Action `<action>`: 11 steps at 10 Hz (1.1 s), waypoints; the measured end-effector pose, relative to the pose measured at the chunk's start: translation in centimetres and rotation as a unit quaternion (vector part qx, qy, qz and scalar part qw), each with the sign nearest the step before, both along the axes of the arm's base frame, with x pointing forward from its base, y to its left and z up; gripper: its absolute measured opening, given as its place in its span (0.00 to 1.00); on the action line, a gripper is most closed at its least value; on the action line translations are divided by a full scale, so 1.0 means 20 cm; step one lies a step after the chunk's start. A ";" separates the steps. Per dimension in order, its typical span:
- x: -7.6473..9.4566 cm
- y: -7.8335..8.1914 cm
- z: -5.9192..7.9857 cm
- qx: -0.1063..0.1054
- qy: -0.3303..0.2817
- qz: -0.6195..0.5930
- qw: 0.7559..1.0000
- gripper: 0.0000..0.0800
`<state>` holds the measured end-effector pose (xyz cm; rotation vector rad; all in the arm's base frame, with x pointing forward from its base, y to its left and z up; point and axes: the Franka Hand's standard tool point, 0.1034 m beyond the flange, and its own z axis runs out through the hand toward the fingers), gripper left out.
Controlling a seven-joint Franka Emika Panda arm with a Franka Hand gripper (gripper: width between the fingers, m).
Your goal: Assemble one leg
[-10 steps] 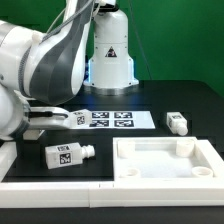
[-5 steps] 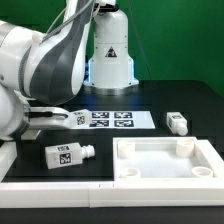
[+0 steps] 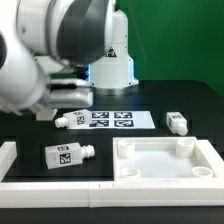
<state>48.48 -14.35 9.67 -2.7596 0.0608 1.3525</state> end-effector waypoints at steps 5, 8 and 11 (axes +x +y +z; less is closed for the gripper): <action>0.09 -0.03 0.01 -0.021 -0.181 0.014 0.983 0.36; 0.28 0.23 0.11 -0.019 -0.289 0.025 0.957 0.36; 0.37 0.26 0.18 -0.029 -0.376 0.038 0.925 0.36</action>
Offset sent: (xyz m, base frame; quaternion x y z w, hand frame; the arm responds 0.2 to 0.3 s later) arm 0.0000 0.0000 0.0000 0.0000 0.1296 0.0000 0.9916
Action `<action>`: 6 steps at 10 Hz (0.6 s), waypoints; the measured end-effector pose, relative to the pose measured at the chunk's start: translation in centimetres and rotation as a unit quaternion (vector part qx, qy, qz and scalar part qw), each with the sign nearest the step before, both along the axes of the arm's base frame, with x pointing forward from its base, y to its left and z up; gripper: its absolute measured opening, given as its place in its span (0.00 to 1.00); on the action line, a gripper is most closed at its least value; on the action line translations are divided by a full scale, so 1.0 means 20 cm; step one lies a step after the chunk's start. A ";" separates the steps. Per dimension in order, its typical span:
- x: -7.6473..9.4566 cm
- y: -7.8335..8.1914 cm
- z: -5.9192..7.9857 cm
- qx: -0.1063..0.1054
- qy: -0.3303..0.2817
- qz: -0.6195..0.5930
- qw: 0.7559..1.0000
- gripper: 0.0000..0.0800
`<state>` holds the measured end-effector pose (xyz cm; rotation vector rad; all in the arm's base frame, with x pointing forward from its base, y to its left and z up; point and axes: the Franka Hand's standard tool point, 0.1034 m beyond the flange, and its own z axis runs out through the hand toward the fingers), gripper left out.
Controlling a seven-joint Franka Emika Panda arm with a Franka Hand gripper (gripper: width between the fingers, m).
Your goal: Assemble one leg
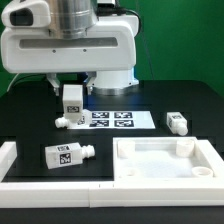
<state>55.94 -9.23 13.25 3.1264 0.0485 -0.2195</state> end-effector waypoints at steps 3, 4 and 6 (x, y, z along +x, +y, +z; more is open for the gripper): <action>0.04 0.00 0.00 -0.014 -0.087 0.004 0.996 0.36; 0.08 0.06 0.02 -0.017 -0.129 0.012 0.991 0.36; 0.23 0.19 0.11 -0.015 -0.185 0.014 0.983 0.36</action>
Offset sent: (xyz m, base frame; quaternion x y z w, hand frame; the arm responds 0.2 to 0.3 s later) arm 0.0082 0.0396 0.0071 -0.0031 0.2218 0.0062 0.9751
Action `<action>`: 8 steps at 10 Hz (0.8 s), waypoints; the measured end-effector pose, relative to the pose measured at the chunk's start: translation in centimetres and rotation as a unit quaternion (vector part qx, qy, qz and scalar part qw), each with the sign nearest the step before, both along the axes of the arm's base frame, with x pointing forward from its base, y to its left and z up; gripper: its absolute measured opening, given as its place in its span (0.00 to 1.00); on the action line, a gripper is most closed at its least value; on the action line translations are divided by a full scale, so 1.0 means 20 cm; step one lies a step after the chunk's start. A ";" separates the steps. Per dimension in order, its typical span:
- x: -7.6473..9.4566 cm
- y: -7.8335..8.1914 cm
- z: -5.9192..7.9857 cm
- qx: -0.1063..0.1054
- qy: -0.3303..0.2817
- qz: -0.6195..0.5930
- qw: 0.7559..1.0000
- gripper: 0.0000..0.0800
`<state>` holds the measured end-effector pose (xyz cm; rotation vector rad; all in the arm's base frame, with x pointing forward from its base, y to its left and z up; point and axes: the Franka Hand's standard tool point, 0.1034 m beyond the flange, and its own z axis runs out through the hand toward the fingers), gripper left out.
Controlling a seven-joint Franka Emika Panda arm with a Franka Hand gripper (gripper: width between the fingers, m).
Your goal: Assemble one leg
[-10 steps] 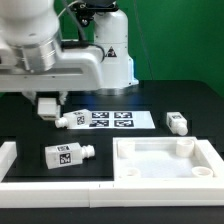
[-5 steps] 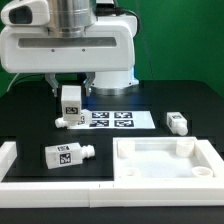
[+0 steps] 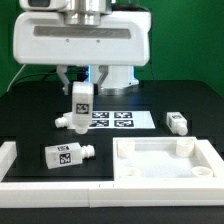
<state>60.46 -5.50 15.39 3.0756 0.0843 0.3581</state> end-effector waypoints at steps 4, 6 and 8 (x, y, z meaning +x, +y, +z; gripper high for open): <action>0.07 0.04 0.04 -0.019 -0.102 0.016 0.994 0.36; 0.07 0.05 0.04 -0.018 -0.101 0.017 0.995 0.36; 0.10 0.20 0.07 0.007 -0.105 -0.014 0.994 0.36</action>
Offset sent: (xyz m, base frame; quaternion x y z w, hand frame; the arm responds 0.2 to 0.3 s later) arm 0.0000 0.0000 0.0000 0.0000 0.1296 0.0000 0.9916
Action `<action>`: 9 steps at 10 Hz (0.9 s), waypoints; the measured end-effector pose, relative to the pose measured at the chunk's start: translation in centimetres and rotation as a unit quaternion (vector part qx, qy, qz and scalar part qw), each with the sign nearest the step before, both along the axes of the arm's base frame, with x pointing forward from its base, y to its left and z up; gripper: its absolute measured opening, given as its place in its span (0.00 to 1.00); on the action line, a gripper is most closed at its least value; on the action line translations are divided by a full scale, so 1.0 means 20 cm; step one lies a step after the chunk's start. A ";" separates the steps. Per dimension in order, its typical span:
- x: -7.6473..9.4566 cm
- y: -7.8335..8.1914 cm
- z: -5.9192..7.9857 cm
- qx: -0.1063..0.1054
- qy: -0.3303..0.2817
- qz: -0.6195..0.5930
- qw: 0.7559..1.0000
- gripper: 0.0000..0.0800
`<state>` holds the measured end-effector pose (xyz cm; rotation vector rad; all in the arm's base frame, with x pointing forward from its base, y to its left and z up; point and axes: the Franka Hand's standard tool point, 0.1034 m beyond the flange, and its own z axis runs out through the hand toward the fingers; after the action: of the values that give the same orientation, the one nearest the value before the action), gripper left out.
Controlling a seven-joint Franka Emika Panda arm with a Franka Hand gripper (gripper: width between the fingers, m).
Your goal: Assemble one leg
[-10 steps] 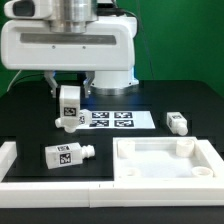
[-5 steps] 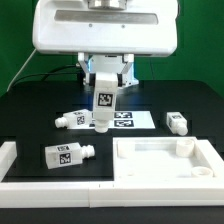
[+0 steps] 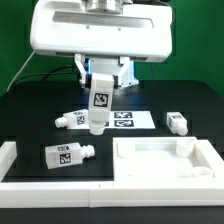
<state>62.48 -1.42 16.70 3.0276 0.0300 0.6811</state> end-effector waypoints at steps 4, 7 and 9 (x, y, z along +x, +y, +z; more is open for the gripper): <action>0.07 0.35 -0.05 0.050 -0.001 -0.029 0.998 0.36; 0.07 0.34 -0.06 0.048 -0.001 -0.027 0.998 0.36; 0.07 0.35 -0.06 0.048 0.000 -0.026 0.999 0.36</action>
Offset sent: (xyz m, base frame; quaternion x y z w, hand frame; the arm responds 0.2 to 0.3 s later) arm 0.0081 0.0299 -0.0121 -0.0564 -0.0427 0.0753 0.9946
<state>63.78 5.62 15.45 3.1066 -0.0829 0.6989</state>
